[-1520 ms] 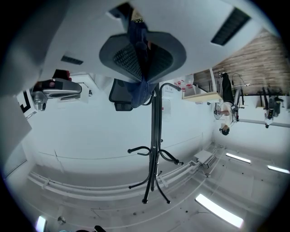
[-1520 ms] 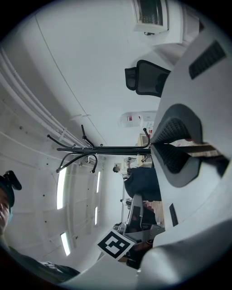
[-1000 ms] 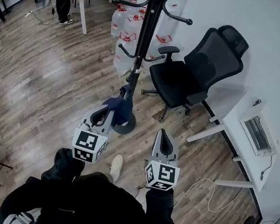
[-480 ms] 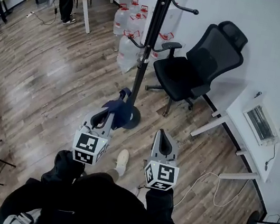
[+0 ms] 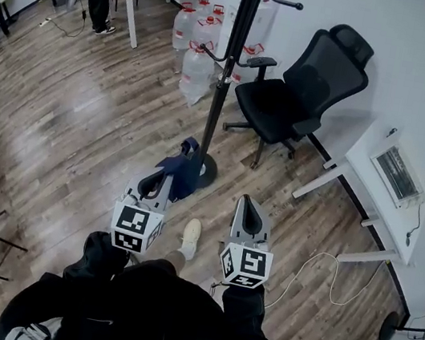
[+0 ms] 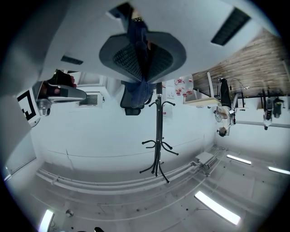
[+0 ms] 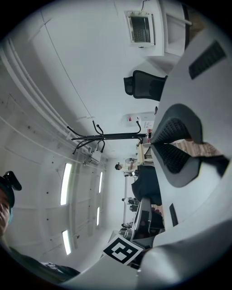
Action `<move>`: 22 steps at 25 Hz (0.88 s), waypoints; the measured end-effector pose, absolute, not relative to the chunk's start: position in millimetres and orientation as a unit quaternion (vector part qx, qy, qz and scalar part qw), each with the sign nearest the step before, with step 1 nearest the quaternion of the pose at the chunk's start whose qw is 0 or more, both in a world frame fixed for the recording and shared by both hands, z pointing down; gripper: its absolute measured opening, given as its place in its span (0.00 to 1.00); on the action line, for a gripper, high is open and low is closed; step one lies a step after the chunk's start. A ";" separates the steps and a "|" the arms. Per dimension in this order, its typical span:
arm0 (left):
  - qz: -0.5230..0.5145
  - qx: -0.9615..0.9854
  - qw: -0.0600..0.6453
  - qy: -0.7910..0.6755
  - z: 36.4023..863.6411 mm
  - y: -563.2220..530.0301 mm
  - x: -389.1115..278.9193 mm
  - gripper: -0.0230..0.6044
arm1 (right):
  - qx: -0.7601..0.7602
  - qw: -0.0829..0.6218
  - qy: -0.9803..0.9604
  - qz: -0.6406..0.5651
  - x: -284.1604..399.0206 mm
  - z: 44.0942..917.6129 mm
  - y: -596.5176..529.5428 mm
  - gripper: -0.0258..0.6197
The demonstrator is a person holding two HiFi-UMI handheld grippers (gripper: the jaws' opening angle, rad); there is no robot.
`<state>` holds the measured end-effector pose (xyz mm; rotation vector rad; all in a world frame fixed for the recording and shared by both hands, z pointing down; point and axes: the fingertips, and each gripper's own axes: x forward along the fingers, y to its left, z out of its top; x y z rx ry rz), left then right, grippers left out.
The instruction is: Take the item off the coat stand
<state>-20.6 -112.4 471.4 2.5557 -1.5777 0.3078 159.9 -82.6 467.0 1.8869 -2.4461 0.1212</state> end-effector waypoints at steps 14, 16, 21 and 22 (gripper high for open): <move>0.092 0.844 0.052 -0.525 464.7 -100.5 -32.9 0.10 | 0.605 0.020 -0.796 0.024 147.9 457.2 -77.2 0.06; 0.092 0.845 0.050 -0.524 463.8 -99.2 -32.8 0.10 | 0.603 0.021 -0.797 0.023 146.8 456.9 -75.1 0.06; 0.090 0.847 0.048 -0.522 461.6 -98.6 -27.0 0.10 | 0.606 0.020 -0.795 0.021 152.7 454.7 -73.9 0.06; 0.090 0.847 0.048 -0.522 461.2 -98.0 -26.4 0.10 | 0.606 0.019 -0.795 0.020 153.4 454.2 -73.3 0.06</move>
